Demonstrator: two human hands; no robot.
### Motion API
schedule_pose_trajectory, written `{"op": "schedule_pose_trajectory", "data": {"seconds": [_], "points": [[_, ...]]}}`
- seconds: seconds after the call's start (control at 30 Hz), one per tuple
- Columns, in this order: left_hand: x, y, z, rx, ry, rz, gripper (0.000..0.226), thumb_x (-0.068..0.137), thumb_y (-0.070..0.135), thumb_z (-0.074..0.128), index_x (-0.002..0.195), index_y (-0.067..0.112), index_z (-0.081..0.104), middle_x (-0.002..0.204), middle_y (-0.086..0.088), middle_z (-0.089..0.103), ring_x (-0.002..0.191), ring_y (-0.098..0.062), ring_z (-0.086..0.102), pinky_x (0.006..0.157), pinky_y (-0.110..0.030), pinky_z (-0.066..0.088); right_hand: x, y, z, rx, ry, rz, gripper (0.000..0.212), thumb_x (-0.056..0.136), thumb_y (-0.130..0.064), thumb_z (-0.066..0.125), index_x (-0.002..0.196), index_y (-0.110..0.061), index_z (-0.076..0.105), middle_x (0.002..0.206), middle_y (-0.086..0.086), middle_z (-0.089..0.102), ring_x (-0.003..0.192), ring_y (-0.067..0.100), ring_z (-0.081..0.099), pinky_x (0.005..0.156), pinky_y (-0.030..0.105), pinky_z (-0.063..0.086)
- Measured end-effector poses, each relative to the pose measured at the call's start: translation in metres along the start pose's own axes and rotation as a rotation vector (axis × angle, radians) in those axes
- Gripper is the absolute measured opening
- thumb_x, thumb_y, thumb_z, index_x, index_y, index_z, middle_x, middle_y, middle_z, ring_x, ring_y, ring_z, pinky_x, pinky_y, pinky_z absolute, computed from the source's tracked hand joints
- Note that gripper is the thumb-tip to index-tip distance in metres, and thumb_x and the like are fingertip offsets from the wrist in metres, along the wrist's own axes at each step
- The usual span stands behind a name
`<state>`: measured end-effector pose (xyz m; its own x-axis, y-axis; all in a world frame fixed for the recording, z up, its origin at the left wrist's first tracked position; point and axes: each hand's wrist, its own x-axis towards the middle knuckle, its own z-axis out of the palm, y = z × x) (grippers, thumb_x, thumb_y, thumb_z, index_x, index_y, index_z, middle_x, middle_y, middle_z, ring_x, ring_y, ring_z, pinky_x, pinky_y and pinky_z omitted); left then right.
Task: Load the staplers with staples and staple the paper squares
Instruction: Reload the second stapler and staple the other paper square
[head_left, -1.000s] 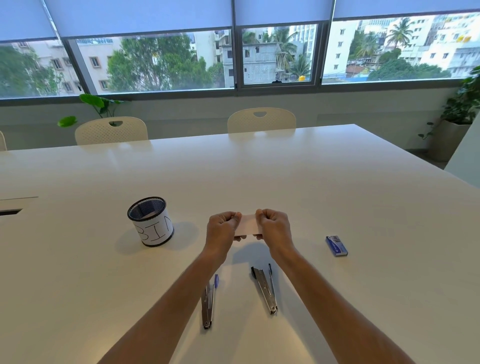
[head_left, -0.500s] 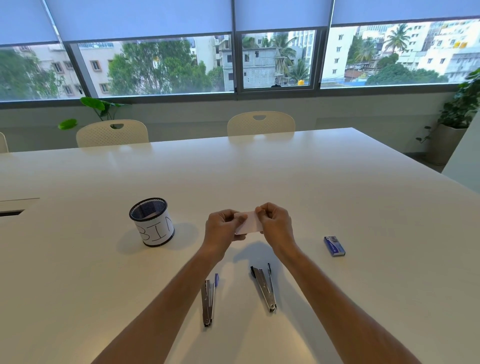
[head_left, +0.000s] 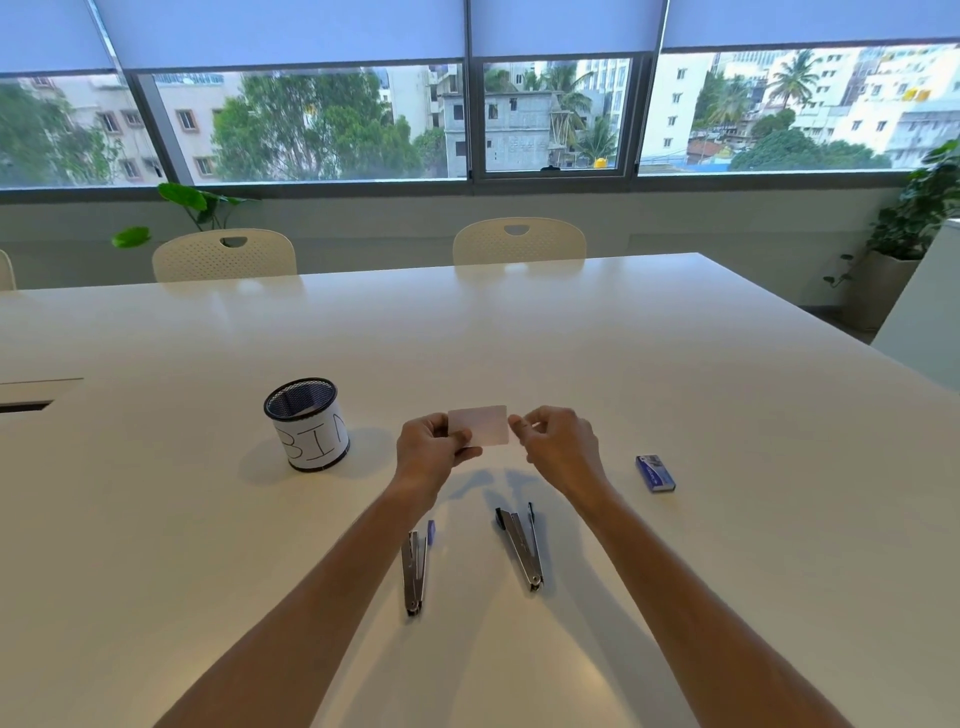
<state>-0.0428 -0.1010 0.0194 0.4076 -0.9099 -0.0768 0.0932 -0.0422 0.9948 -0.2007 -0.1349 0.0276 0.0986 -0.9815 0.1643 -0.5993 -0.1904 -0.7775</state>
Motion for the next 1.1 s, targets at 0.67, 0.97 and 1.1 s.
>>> {"op": "schedule_pose_trajectory", "data": {"seconds": [0.67,0.97,1.1], "points": [[-0.006,-0.016,0.001,0.057,0.057,0.012,0.022,0.086,-0.008,0.061,0.106,-0.003,0.066,0.103,-0.013,0.066,0.085,-0.029,0.068,0.063,-0.021,0.059,-0.08,-0.003,0.014,-0.699,-0.161,-0.015,0.054,0.078,-0.065,0.062,0.101,-0.016,0.065,0.098,0.004,0.067,0.084,0.023,0.061,0.061,0.026,0.035],[0.001,-0.02,0.002,0.072,0.081,0.018,0.02,0.086,-0.007,0.061,0.104,-0.001,0.068,0.1,-0.013,0.068,0.077,-0.021,0.069,0.064,-0.021,0.059,-0.08,-0.003,0.026,-0.736,-0.094,-0.048,0.04,0.086,-0.051,0.059,0.097,-0.014,0.068,0.098,0.007,0.07,0.09,0.025,0.067,0.065,0.027,0.044],[0.005,-0.02,0.001,0.071,0.079,0.018,0.021,0.086,-0.007,0.061,0.106,-0.001,0.067,0.1,-0.011,0.067,0.076,-0.019,0.069,0.065,-0.022,0.059,-0.073,0.001,0.026,-0.673,-0.124,-0.035,0.035,0.085,-0.044,0.059,0.095,-0.012,0.068,0.101,0.01,0.069,0.094,0.028,0.067,0.072,0.027,0.047]]}}
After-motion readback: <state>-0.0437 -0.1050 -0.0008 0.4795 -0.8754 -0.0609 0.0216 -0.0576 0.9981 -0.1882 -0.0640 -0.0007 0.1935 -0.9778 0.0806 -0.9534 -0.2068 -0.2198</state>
